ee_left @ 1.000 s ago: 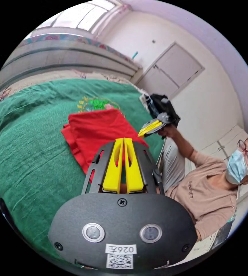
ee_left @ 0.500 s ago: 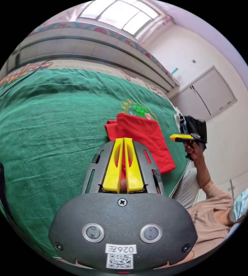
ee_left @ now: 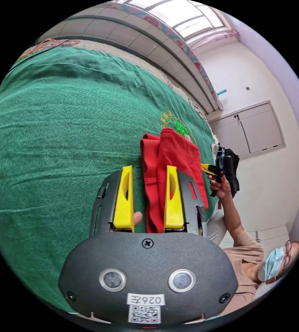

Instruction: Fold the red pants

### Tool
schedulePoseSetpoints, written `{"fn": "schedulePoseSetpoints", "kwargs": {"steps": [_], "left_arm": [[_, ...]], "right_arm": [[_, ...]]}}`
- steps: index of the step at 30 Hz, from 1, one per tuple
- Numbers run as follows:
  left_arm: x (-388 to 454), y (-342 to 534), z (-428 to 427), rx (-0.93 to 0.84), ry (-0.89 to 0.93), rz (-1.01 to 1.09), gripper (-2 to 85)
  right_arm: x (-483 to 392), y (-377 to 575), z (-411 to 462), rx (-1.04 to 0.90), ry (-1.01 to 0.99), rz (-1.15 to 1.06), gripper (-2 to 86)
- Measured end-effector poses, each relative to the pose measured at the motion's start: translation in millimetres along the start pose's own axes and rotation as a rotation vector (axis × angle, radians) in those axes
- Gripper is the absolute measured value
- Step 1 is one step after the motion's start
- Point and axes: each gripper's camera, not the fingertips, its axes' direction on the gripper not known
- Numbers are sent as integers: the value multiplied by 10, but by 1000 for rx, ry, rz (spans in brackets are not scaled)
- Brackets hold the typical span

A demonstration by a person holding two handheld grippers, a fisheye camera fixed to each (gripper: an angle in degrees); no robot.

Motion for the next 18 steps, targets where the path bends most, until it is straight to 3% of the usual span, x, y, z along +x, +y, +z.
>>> {"fn": "schedulePoseSetpoints", "kwargs": {"steps": [5, 13, 18], "left_arm": [[-218, -2, 86, 31, 279, -17, 167], [-32, -80, 165, -26, 75, 44, 133], [35, -93, -61, -29, -91, 34, 156]], "right_arm": [[199, -39, 321, -3, -74, -9, 89], [385, -41, 756, 27, -71, -25, 75], [416, -63, 902, 21, -29, -28, 66]]}}
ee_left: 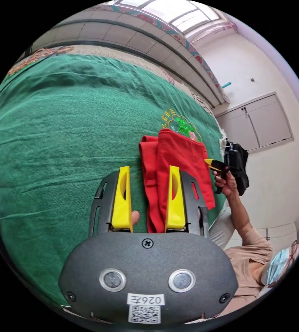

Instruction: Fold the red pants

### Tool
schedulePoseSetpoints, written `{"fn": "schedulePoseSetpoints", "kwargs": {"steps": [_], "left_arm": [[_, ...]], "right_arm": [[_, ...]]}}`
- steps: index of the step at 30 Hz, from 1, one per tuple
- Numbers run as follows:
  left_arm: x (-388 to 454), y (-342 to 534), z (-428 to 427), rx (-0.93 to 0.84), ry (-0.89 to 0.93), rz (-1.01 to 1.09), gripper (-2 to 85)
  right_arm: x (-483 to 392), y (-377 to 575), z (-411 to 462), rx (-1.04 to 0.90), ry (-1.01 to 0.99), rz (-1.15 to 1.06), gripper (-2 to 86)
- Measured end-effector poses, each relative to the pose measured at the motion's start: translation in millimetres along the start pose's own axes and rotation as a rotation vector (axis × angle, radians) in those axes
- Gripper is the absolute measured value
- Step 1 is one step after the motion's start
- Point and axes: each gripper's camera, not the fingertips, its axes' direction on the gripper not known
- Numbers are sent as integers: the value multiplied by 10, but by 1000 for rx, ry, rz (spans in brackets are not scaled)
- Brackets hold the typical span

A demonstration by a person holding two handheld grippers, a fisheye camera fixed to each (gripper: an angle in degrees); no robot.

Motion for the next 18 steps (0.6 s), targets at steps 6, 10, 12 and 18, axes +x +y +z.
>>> {"fn": "schedulePoseSetpoints", "kwargs": {"steps": [6, 10, 12, 18], "left_arm": [[-16, -49, -62, 3, -28, 32, 156], [-134, -97, -222, -5, 87, 50, 122], [-199, -124, -273, -6, 128, 44, 135], [-285, -157, -488, 8, 56, 94, 114]], "right_arm": [[97, -56, 223, -1, -28, -6, 90], [118, -69, 300, 15, -20, 6, 92], [136, -66, 319, 28, -2, 11, 91], [147, -91, 529, 48, 26, -12, 38]]}}
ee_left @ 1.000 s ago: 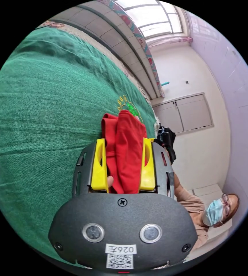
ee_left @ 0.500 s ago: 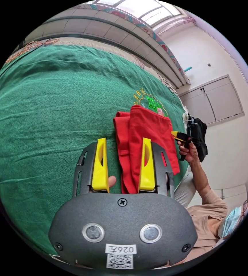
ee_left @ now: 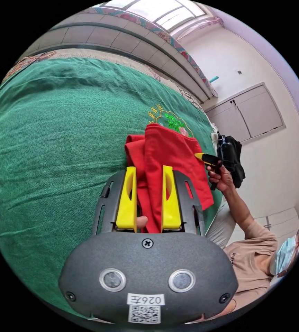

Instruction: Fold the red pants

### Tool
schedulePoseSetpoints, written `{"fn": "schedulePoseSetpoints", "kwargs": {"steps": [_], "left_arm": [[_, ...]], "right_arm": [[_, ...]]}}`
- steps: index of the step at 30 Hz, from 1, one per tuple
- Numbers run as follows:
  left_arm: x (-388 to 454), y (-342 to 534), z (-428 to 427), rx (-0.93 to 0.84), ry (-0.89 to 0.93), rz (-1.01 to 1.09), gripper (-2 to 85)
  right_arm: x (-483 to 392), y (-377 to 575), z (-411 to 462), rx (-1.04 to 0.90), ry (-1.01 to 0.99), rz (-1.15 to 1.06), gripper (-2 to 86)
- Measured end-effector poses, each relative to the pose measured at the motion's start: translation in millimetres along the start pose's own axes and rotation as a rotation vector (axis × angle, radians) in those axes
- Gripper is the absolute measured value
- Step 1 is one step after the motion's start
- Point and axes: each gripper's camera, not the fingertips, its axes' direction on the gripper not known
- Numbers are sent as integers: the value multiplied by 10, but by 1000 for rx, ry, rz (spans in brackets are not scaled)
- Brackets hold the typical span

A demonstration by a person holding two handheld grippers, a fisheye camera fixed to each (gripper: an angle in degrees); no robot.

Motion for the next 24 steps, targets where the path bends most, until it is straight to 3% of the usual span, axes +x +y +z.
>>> {"fn": "schedulePoseSetpoints", "kwargs": {"steps": [7, 16, 24], "left_arm": [[-105, -101, -533, -31, -49, -6, 148], [-248, -163, -1178, -22, -39, 42, 138], [-397, -151, -2040, -3, -88, 72, 99]], "right_arm": [[-140, -90, -218, -106, 116, -94, 23], [324, 12, -142, -79, -89, 23, 83], [31, 292, 32, -40, -49, -76, 80]]}}
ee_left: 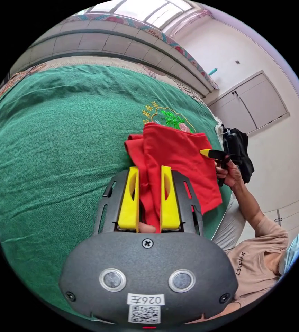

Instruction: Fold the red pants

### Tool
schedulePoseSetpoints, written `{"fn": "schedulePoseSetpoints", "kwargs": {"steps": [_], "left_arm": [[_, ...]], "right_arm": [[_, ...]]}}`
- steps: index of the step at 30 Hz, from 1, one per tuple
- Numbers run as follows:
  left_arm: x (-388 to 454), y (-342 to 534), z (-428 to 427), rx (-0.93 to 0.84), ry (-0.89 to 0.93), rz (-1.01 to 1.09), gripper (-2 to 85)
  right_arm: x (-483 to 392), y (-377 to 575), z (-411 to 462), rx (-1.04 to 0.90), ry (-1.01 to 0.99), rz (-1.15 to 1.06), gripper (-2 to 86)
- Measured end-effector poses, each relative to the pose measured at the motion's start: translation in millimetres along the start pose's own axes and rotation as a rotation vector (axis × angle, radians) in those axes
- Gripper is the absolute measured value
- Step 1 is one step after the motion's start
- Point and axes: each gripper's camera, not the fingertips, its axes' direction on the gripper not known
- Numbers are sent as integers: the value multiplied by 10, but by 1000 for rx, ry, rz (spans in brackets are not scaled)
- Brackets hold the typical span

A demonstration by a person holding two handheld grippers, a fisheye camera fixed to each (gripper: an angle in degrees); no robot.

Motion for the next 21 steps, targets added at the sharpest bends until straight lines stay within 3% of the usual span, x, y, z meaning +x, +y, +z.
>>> {"fn": "schedulePoseSetpoints", "kwargs": {"steps": [4, 9, 12, 17, 21], "left_arm": [[-80, -8, -418, -1, 17, 24, 119], [-206, 23, -1042, 22, 8, 53, 67], [-267, 38, -1446, 32, 19, 50, 61], [-264, 77, -2234, 49, -22, 56, 59], [-177, 143, -2839, 109, -36, 68, 58]], "right_arm": [[-154, 164, 66, -44, 31, -43, 74], [-450, 502, 28, 5, 99, -92, 31], [-1035, 809, -28, 48, 285, -261, 16], [-2284, 1747, 191, 109, 689, -721, 10], [-2723, 2493, 322, 154, 856, -893, 8]]}}
